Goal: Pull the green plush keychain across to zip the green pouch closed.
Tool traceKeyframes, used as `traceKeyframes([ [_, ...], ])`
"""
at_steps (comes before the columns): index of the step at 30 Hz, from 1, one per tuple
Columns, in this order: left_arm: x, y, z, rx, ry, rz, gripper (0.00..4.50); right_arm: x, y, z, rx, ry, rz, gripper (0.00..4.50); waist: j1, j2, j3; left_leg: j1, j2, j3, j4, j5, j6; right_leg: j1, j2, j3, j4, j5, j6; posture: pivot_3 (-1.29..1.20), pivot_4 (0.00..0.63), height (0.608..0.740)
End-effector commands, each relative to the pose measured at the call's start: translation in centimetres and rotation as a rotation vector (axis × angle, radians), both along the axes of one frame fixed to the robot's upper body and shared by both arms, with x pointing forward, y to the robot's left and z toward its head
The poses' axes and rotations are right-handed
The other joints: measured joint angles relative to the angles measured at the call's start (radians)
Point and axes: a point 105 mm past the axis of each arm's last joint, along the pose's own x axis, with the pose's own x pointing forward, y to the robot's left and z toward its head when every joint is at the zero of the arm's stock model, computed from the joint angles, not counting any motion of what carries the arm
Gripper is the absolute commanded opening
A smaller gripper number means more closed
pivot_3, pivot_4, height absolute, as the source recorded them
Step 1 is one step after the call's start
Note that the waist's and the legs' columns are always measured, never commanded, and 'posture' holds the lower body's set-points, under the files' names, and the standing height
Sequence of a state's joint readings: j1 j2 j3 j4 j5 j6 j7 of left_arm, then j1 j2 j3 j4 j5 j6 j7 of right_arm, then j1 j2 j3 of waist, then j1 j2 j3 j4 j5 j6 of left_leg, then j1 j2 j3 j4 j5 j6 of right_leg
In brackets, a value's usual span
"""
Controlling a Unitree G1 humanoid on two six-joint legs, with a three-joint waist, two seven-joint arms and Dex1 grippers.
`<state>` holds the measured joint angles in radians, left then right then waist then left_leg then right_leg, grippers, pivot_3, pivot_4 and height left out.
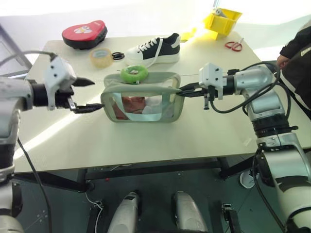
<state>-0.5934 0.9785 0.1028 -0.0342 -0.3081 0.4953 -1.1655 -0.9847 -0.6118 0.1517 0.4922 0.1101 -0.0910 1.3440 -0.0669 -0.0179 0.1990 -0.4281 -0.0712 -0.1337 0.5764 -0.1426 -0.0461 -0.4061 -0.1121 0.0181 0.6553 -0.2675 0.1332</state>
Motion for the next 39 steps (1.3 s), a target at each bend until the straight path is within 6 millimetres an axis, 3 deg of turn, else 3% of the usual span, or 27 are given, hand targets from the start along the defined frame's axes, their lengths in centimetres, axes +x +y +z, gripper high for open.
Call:
traceKeyframes([
  [1,0.6,-0.4,0.2,0.011,-0.068,0.015,4.45,-0.2,0.7,1.5,0.0,-0.053,0.032,0.0,0.0,0.0,0.0,0.0,0.0,0.0,0.0,0.0,0.0,0.0,0.0,0.0,0.0,0.0,0.0,0.0,0.15,0.74],
  [2,0.9,-0.3,-0.1,0.016,-0.075,0.024,4.45,-0.2,0.7,1.5,0.001,-0.054,0.034,0.0,0.0,0.0,0.0,0.0,0.0,0.0,0.0,0.0,0.0,0.0,0.0,0.0,0.0,0.0,0.0,0.0,0.15,0.74],
  [4,1.3,-0.1,-0.3,0.022,-0.086,0.039,3.57,-0.2,0.8,1.5,0.001,-0.055,0.036,0.0,-0.002,0.0,0.0,0.0,0.0,0.0,0.0,0.0,0.0,0.0,0.0,0.0,0.0,0.0,0.0,0.0,0.15,0.74],
  [11,1.6,0.2,-0.7,0.007,-0.064,0.032,0.05,-0.3,0.9,1.4,0.003,-0.053,0.039,0.0,-0.002,0.0,0.0,0.0,0.0,0.0,0.0,0.0,0.0,-0.001,0.0,0.0,0.0,0.0,0.0,0.0,0.15,0.74],
  [20,2.0,-0.2,-0.4,-0.049,-0.058,0.034,0.05,-0.3,0.9,1.8,0.03,-0.039,0.026,0.0,0.0,0.0,0.0,0.0,0.0,0.0,0.0,0.0,0.0,0.0,0.0,0.0,0.0,0.0,0.0,0.0,0.15,0.74],
  [24,2.0,0.1,-0.2,-0.047,-0.053,0.038,0.0,-0.3,0.7,1.9,0.041,-0.003,0.013,1.51,0.0,0.0,0.0,0.0,0.0,0.0,0.0,0.0,0.0,0.0,0.0,0.0,0.0,0.0,0.0,0.0,0.15,0.74],
  [25,2.0,0.2,-0.3,-0.043,-0.051,0.038,0.0,-0.3,0.6,2.3,0.052,0.001,0.005,2.08,-0.001,0.0,0.0,0.0,0.0,0.0,0.0,0.0,0.0,0.0,0.0,0.0,0.0,0.0,0.0,0.0,0.15,0.74],
  [29,2.0,0.3,-0.5,-0.03,-0.058,0.043,0.0,0.0,1.5,5.4,0.205,0.081,-0.017,4.2,-0.002,0.0,0.0,0.0,0.0,0.0,0.0,0.0,0.0,0.0,0.0,0.0,0.0,0.0,0.0,0.0,0.15,0.74],
  [30,2.0,0.2,-0.5,-0.031,-0.056,0.042,0.0,-0.1,2.1,6.4,0.26,0.125,-0.005,4.45,-0.003,0.0,0.0,0.0,0.0,0.0,0.0,0.0,0.0,-0.001,0.0,0.0,0.0,0.0,0.0,0.0,0.15,0.74],
  [34,2.1,0.2,-0.5,-0.026,-0.057,0.037,0.0,-0.4,4.7,9.6,0.458,0.28,0.03,4.45,-0.001,0.0,0.0,0.0,0.0,-0.001,-0.001,0.0,0.0,-0.001,0.0,0.0,0.0,0.0,0.0,0.0,0.15,0.74],
  [39,2.4,-0.1,-0.4,-0.021,-0.073,0.032,0.0,2.5,8.4,9.2,0.455,0.25,-0.114,4.45,-0.001,0.0,0.0,0.0,0.0,-0.001,-0.001,0.0,0.0,-0.001,0.0,0.0,0.0,0.0,0.0,0.0,0.15,0.74],
])
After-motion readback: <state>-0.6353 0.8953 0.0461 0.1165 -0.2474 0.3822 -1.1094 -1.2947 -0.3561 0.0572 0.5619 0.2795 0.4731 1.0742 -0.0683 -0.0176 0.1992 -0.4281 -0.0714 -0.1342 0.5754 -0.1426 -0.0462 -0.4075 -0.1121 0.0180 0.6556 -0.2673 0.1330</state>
